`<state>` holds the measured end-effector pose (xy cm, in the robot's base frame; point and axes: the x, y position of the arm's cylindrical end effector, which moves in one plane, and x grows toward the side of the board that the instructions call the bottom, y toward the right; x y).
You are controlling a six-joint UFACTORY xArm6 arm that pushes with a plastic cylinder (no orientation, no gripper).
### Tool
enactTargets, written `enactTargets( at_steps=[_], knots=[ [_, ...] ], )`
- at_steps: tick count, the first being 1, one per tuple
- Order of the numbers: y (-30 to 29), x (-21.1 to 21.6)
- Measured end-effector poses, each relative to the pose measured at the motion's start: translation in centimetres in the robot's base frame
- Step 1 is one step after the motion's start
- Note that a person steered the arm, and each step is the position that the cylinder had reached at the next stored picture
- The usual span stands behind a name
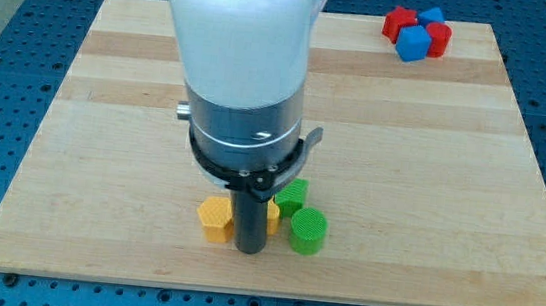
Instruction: Push the green circle into the yellow heart
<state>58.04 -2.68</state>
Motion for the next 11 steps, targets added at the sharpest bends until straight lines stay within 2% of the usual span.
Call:
enactTargets(
  at_steps=[3,4,9,10,11],
  knots=[
    [11.7,3.2],
    [13.9,2.6],
    [1.2,-6.4],
    [1.4,-6.8],
    [8.1,-6.8]
  ],
)
